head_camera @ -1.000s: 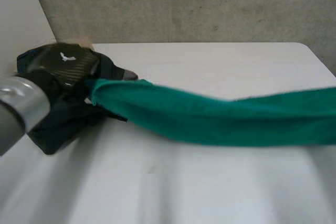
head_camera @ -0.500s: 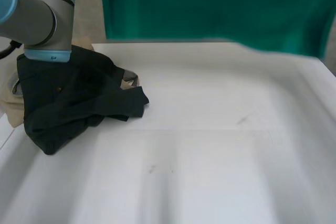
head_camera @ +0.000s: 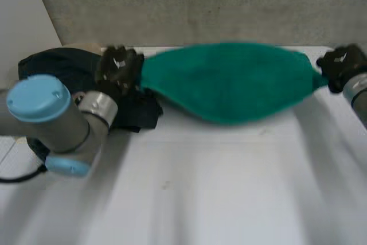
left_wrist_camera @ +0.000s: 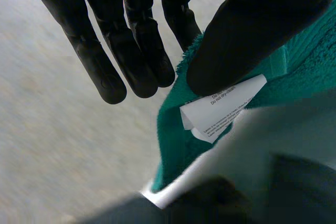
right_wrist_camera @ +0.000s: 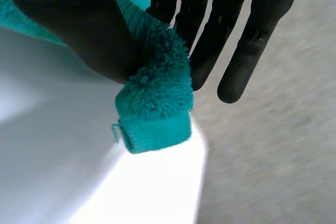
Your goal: Fold the laundry.
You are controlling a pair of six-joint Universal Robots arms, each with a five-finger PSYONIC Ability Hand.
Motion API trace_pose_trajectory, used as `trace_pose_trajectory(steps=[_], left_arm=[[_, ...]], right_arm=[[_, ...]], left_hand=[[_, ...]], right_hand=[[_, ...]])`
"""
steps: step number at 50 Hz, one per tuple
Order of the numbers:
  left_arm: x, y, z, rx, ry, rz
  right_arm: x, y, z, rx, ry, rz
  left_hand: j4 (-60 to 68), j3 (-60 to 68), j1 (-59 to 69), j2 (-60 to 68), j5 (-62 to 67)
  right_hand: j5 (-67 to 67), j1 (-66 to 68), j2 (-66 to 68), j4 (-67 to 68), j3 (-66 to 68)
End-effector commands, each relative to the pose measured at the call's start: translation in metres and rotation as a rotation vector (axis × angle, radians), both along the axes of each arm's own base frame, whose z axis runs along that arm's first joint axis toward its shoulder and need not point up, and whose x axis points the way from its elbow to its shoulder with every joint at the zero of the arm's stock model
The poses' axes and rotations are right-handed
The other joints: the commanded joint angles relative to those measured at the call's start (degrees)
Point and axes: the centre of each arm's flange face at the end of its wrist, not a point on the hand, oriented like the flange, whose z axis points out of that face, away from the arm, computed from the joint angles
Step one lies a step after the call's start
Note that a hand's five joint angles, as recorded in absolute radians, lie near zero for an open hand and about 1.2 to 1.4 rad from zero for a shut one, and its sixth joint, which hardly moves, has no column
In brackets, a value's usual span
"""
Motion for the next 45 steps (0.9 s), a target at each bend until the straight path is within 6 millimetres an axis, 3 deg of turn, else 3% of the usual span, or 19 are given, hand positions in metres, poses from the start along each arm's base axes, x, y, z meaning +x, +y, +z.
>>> trace_pose_trajectory(steps=[1,7,8,12,15,22,23,27,34,45], left_arm=[[0.017,0.049,-0.027,0.259,-0.134,-0.013],[0.044,0.105,-0.014,0.524,-0.314,-0.024],[0.051,0.121,-0.01,0.598,-0.369,-0.035],[0.066,0.154,-0.001,0.751,-0.464,-0.055],[0.066,0.154,0.002,0.745,-0.469,-0.057],[0.05,0.117,0.009,0.548,-0.383,-0.037],[0.045,0.103,0.005,0.508,-0.36,-0.027],[0.033,0.077,0.005,0.429,-0.313,-0.011],[0.015,0.037,-0.009,0.386,-0.235,0.007],[0.0,-0.019,-0.028,0.236,-0.161,0.135]], right_arm=[[-0.009,0.04,-0.028,0.291,0.086,-0.002],[-0.049,0.091,-0.013,0.53,0.264,-0.039],[-0.053,0.096,-0.013,0.555,0.293,-0.034],[-0.071,0.111,-0.013,0.602,0.415,-0.016],[-0.074,0.112,-0.014,0.601,0.443,-0.01],[-0.071,0.088,-0.016,0.486,0.386,-0.059],[-0.071,0.077,-0.02,0.454,0.366,-0.073],[-0.063,0.052,-0.027,0.368,0.32,-0.083],[-0.037,0.013,-0.04,0.216,0.261,-0.049],[-0.018,-0.032,-0.065,0.058,0.258,-0.05]], left_hand=[[11.12,11.4,15.03,11.23,12.53],[11.12,11.4,15.03,11.23,12.53],[11.12,11.4,15.03,11.23,12.53],[11.12,11.4,15.03,11.23,12.53],[11.12,11.4,15.03,11.23,12.53],[11.12,11.4,15.03,11.23,12.53],[11.12,11.4,15.03,11.23,12.53],[11.12,11.4,15.03,11.23,12.53],[11.12,11.4,15.03,11.23,12.53],[11.12,11.4,15.03,11.23,12.53]], right_hand=[[12.64,15.74,12.54,11.25,11.74],[12.64,15.74,12.54,11.25,11.74],[12.64,15.74,12.54,11.25,11.74],[12.64,15.74,12.54,11.25,11.74],[12.64,15.74,12.54,11.25,11.74],[12.64,15.74,12.54,11.25,11.74],[12.64,15.74,12.54,11.25,11.74],[12.64,15.74,12.54,11.25,11.74],[12.64,15.74,12.54,11.25,11.74],[12.64,15.74,12.54,11.25,11.74]])
